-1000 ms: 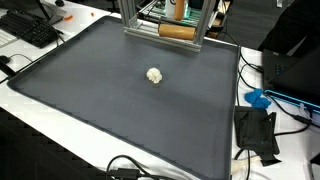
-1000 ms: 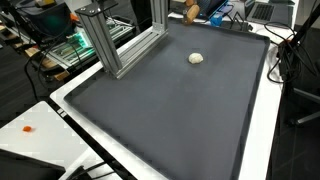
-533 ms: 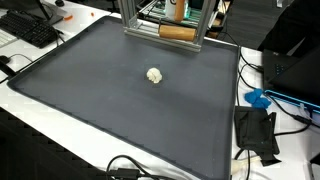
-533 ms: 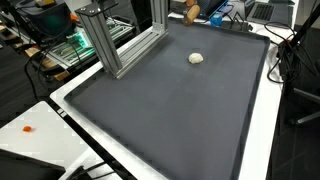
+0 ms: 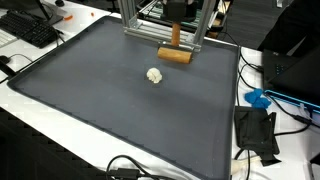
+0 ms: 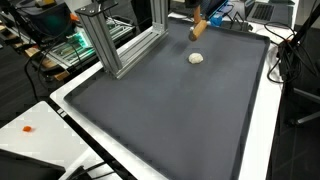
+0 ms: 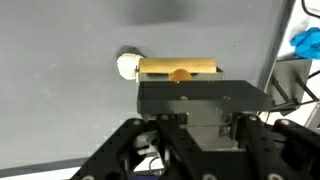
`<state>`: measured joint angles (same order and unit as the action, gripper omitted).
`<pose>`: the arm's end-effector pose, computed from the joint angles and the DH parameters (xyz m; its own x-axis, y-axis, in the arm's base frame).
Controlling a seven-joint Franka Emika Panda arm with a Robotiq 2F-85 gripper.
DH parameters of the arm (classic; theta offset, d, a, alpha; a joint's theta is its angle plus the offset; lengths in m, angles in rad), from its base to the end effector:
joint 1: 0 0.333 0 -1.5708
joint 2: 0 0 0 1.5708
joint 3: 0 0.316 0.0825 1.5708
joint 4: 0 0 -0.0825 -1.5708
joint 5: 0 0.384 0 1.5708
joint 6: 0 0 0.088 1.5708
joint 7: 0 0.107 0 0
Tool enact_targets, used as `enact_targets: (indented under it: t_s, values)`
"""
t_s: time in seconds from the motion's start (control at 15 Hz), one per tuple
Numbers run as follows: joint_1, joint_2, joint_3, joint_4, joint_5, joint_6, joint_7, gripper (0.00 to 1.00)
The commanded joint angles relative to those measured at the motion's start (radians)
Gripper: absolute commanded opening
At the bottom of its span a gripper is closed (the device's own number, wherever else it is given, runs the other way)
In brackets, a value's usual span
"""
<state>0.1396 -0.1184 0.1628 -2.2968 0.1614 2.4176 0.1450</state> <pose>0.4939 0.1561 0.4212 0.9769 0.0337 0.2110 0.0653 -0.9873 -0.1449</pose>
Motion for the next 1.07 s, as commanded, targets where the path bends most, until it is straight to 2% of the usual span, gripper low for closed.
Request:
enact_targets:
  t_s: [0.0, 0.47, 1.0]
  values:
    - [-0.016, 0.082, -0.004, 0.068, -0.054, 0.013, 0.119, 0.23]
    - [-0.019, 0.188, -0.042, 0.161, -0.191, -0.031, 0.415, 0.23]
    - [-0.006, 0.247, -0.066, 0.2, -0.17, -0.056, 0.533, 0.23]
